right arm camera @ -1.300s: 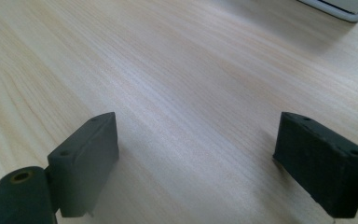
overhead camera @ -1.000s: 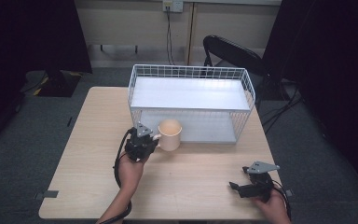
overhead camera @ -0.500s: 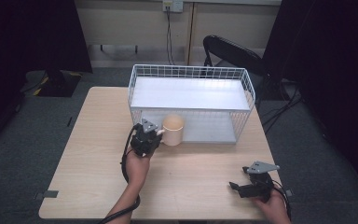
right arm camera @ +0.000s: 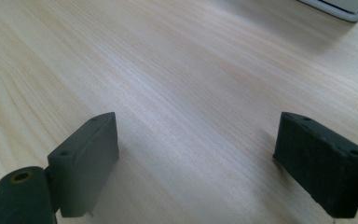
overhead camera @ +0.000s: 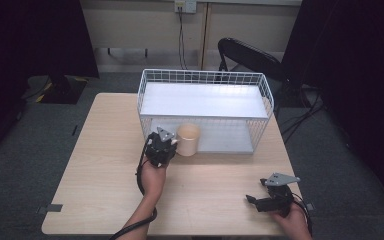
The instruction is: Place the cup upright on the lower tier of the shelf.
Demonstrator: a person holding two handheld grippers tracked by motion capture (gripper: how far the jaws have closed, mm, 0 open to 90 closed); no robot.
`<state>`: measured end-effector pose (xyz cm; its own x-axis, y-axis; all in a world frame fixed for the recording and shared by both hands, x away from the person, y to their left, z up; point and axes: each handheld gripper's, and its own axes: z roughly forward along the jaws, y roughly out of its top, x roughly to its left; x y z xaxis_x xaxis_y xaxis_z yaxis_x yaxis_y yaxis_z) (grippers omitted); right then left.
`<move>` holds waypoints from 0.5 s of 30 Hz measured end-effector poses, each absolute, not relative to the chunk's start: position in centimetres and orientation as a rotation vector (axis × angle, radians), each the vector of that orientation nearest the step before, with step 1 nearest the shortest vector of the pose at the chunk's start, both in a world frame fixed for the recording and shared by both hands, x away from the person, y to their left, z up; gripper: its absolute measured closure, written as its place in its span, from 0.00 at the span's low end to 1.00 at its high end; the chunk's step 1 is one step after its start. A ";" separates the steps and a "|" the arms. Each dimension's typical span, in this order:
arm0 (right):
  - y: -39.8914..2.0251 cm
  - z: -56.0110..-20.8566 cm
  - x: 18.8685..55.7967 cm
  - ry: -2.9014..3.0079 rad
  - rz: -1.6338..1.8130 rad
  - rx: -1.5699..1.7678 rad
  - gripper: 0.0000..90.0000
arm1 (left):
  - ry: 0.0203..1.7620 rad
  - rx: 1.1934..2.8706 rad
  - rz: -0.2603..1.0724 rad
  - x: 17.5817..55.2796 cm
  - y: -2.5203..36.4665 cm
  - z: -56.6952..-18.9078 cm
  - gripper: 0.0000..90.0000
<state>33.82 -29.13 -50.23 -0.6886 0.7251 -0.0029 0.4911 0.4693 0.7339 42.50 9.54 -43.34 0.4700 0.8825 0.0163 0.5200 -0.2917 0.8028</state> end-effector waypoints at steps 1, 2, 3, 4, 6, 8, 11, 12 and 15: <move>-29.1 -50.2 33.8 2.407 1.050 1.032 0.14 | 1.171 1.950 0.603 42.5 9.5 -43.4 0.90; -29.1 -50.2 33.8 2.407 1.050 1.032 0.14 | 1.170 1.953 0.607 42.6 9.4 -43.4 0.90; -29.1 -50.2 33.8 2.407 1.051 1.032 0.14 | 1.173 1.948 0.612 42.6 9.3 -43.4 0.90; -29.1 -50.2 33.8 2.407 1.051 1.032 0.14 | 1.178 1.945 0.610 42.7 9.3 -43.4 0.90; -29.1 -50.2 33.8 2.407 1.050 1.032 0.14 | 1.187 1.938 0.616 42.8 9.3 -43.4 0.90; -29.1 -50.2 33.8 2.407 1.051 1.032 0.14 | 1.191 1.943 0.618 42.9 9.2 -43.4 0.90; -29.1 -50.2 33.8 2.407 1.051 1.032 0.14 | 1.197 1.938 0.625 43.1 9.1 -43.6 0.90; -29.1 -50.2 33.8 2.407 1.051 1.032 0.14 | 1.199 1.937 0.625 43.2 9.1 -43.6 0.90; -29.1 -50.2 33.8 2.407 1.051 1.032 0.14 | 1.212 1.925 0.617 43.4 9.0 -43.7 0.90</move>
